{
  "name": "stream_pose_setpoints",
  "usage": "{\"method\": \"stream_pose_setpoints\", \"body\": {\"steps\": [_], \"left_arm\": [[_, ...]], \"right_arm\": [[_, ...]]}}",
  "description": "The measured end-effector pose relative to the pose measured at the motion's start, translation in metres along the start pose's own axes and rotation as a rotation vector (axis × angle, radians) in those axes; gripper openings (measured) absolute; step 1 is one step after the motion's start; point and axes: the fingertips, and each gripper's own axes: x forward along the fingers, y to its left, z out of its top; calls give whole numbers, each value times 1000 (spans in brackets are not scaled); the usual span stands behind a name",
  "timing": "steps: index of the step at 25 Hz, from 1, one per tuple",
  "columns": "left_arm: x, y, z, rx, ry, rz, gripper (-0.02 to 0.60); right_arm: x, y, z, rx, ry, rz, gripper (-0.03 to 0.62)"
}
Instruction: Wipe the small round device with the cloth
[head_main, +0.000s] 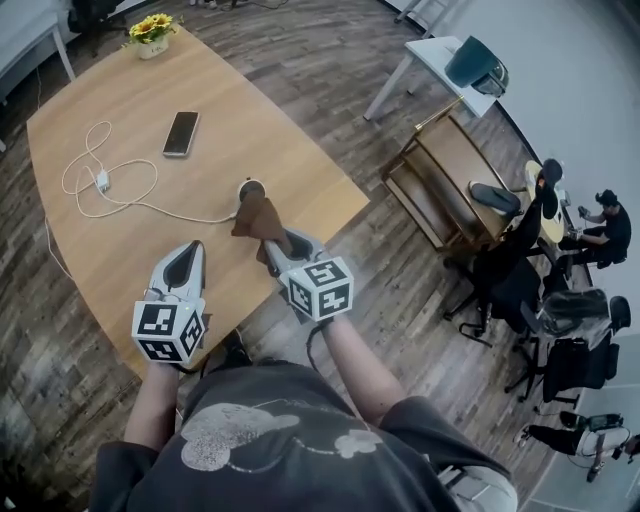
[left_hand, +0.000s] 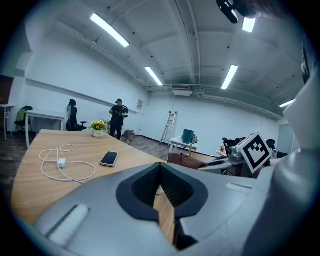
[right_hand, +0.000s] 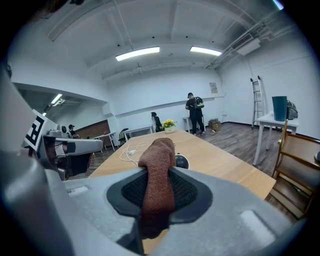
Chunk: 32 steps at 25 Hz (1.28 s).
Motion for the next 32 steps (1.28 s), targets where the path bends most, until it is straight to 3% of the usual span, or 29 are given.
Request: {"method": "stream_pose_setpoints", "body": {"steps": [7, 13, 22, 28, 32], "left_arm": [[16, 22, -6, -21, 32, -34, 18], [21, 30, -9, -24, 48, -1, 18], [27, 34, -14, -40, 62, 70, 18], [37, 25, -11, -39, 58, 76, 18], [43, 20, -8, -33, 50, 81, 18]], "right_arm": [[49, -1, 6, 7, 78, -7, 81], [67, -21, 1, 29, 132, -27, 81], [62, -66, -9, 59, 170, -77, 81], [49, -103, -9, 66, 175, -135, 81], [36, -103, 2, 61, 134, -108, 81]]}}
